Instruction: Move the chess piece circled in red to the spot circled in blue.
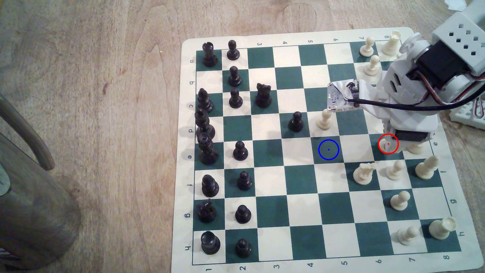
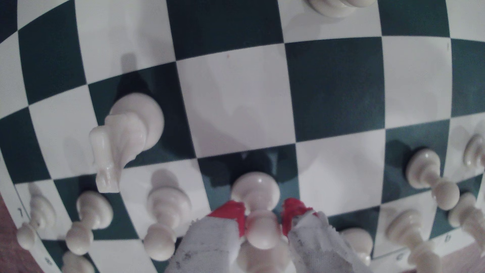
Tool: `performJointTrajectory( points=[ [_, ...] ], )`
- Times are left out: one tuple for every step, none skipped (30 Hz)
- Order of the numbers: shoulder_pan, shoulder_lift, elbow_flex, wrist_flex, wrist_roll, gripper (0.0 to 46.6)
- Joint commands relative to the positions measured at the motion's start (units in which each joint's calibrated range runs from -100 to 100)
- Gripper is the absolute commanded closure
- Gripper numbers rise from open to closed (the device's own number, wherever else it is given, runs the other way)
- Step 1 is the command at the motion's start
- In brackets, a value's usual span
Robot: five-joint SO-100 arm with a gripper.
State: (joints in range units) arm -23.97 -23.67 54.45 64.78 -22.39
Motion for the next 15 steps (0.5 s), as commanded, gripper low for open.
performJointTrajectory(
  points=[
    [0.46,-0.78,-0.60,0.82,0.10,42.6],
    [0.31,-0.86,-0.69,0.90,0.10,43.7],
    [0.15,-0.86,-0.78,1.07,0.10,45.3],
    [-0.01,-0.78,-0.96,1.15,0.10,46.4],
    [-0.01,-0.78,-1.05,1.15,0.10,46.4],
    [-0.08,-0.78,-1.05,1.15,0.10,46.4],
    [-0.16,-0.78,-1.14,1.15,0.10,46.4],
    [-0.24,-0.78,-1.14,1.31,0.10,46.4],
    [-0.24,-0.95,-1.41,1.89,0.10,46.4],
    [-0.24,-1.12,-1.87,2.62,0.10,46.4],
    [-0.16,-1.46,-2.59,3.77,0.10,46.4],
    [-0.16,-1.97,-3.50,5.16,0.10,46.4],
    [-0.01,-3.83,-5.77,8.03,0.10,46.4],
    [0.07,-4.60,-6.85,9.26,0.10,46.4],
    [0.31,-5.45,-8.39,10.57,0.10,46.4]
  ],
)
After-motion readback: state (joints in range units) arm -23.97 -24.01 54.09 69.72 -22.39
